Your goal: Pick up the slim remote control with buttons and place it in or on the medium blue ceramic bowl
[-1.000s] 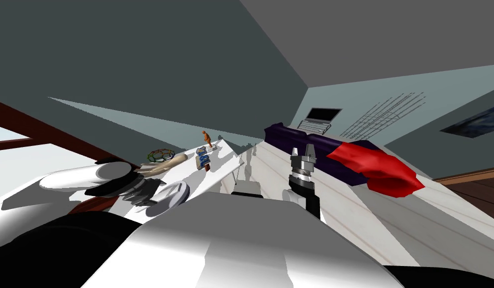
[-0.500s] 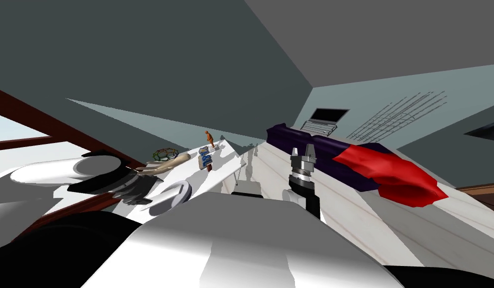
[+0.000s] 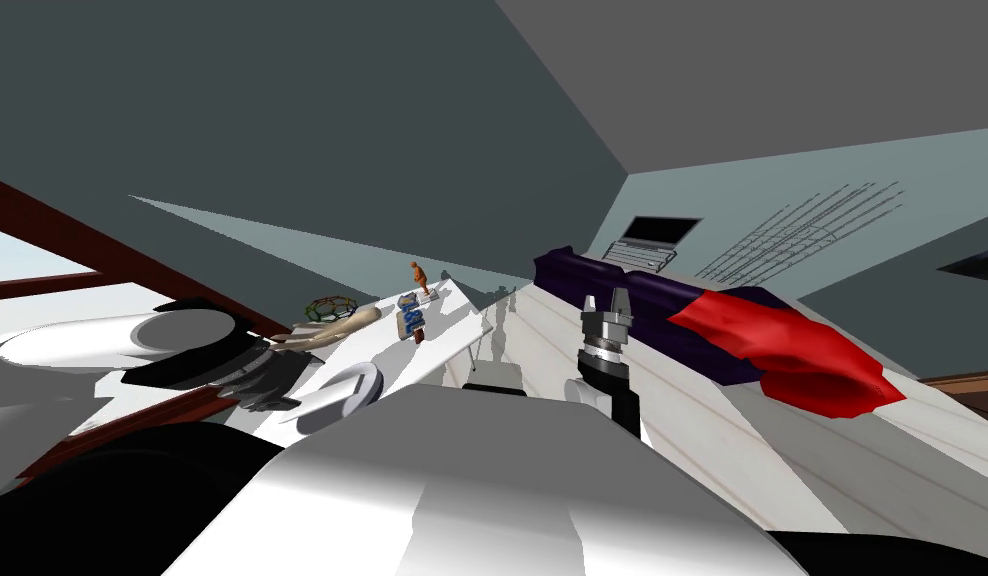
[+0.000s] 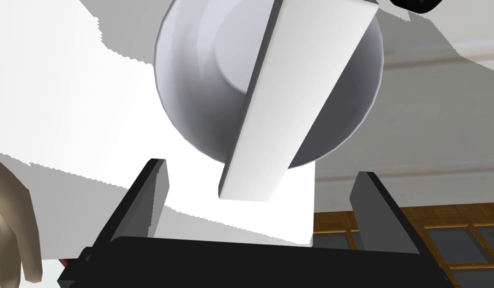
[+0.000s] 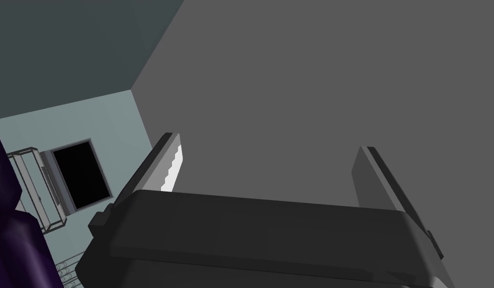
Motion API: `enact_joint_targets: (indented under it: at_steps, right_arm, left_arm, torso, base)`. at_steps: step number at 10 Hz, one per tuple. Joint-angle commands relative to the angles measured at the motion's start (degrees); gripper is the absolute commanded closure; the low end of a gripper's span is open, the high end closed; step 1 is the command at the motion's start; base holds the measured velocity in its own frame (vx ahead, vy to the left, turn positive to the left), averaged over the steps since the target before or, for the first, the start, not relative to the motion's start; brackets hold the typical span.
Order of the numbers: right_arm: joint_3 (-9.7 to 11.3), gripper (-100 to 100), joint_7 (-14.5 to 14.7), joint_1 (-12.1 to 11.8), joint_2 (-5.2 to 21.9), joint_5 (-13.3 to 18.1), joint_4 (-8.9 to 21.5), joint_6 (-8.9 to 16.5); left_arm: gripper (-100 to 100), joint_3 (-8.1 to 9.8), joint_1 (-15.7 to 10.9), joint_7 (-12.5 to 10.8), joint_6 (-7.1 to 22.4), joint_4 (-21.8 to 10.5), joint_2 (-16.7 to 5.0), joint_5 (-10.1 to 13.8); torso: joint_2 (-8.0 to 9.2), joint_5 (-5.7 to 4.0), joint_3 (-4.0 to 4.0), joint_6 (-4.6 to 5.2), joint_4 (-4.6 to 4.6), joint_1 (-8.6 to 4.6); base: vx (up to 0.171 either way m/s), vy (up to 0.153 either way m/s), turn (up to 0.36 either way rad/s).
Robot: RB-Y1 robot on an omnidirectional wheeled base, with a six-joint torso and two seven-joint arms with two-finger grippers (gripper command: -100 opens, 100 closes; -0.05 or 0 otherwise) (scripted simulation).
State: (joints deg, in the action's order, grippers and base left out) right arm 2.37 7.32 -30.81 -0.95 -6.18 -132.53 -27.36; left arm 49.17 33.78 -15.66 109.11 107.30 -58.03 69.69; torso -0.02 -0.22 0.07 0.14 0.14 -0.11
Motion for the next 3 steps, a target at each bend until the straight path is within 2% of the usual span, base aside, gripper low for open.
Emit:
enact_joint_targets:
  at_steps: [1, 3]
  right_arm:
    - [0.0, 0, 0.0, 0.0, 0.0, 0.0, 0.0, 0.0]
    - [0.0, 0, 0.0, 0.0, 0.0, 0.0, 0.0, 0.0]
  left_arm:
    - [0, 0.0, 0.0, 0.0, 0.0, 0.0, 0.0, 0.0]
    - [0, 0.0, 0.0, 0.0, 0.0, 0.0, 0.0, 0.0]
  torso:
    - [0.0, 0.0, 0.0, 0.0, 0.0, 0.0]
    - [0.01, 0.0, 0.0, 0.0, 0.0, 0.0]
  base:
    - [0.0, 0.0, 0.0]
    - [0.0, 0.0, 0.0]
